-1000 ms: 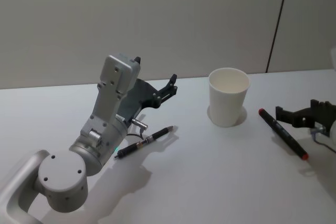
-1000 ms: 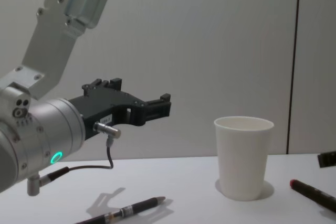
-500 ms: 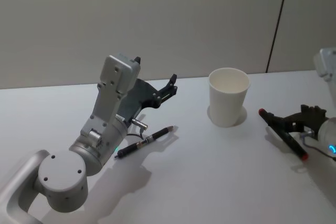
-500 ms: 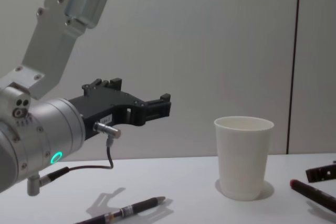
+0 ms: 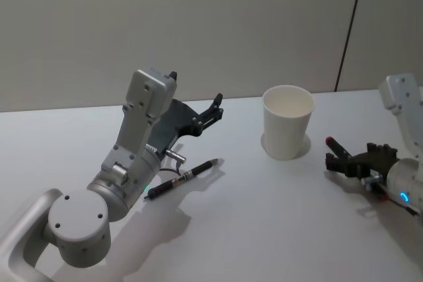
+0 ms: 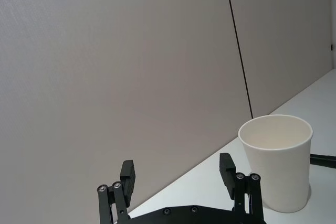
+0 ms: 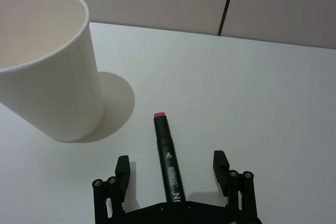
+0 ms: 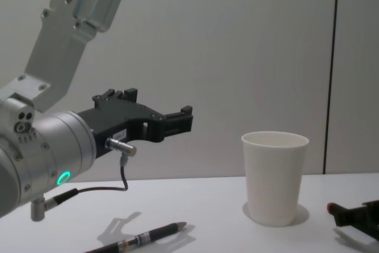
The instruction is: Place the pen into the pen holder.
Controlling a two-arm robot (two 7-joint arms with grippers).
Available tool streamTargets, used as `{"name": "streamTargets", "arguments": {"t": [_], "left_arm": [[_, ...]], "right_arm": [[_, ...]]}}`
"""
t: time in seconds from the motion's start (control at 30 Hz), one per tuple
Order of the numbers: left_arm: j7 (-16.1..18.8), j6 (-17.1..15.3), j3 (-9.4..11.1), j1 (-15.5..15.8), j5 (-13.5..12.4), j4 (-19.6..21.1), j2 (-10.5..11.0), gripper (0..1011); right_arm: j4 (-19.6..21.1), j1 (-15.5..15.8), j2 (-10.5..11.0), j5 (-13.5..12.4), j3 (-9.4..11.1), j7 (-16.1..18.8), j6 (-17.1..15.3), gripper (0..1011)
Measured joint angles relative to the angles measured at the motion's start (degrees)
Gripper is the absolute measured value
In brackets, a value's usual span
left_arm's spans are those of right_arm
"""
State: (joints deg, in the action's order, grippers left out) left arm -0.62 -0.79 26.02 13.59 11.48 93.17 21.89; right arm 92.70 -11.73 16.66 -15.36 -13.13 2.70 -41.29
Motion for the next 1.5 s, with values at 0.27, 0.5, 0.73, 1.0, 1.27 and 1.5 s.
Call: {"name": "streamTargets", "arguments": {"t": [0.27, 0.5, 0.73, 1.0, 1.27, 1.5], "left_arm": [[0.0, 0.0, 0.0, 0.0, 0.0, 0.0, 0.0, 1001], [0.0, 0.0, 0.0, 0.0, 0.0, 0.0, 0.0, 1001], [0.0, 0.0, 0.0, 0.0, 0.0, 0.0, 0.0, 1001], [0.0, 0.0, 0.0, 0.0, 0.0, 0.0, 0.0, 1001], [0.0, 0.0, 0.0, 0.0, 0.0, 0.0, 0.0, 1001], [0.0, 0.0, 0.0, 0.0, 0.0, 0.0, 0.0, 1001]], "right_arm": [[-1.1, 0.3, -0.7, 0.5, -0.5, 0.1, 1.2, 1001], [-1.3, 0.9, -1.0, 0.7, -0.7, -0.7, 2.6, 1001], [-1.2, 1.8, -1.3, 0.7, -0.7, -2.2, 3.9, 1001], [-1.0, 2.5, -1.4, 0.7, -0.6, -3.5, 4.8, 1002], [-1.0, 2.8, -1.5, 0.7, -0.5, -4.2, 5.4, 1003], [-1.0, 3.1, -1.5, 0.7, -0.5, -4.6, 5.6, 1002]]}}
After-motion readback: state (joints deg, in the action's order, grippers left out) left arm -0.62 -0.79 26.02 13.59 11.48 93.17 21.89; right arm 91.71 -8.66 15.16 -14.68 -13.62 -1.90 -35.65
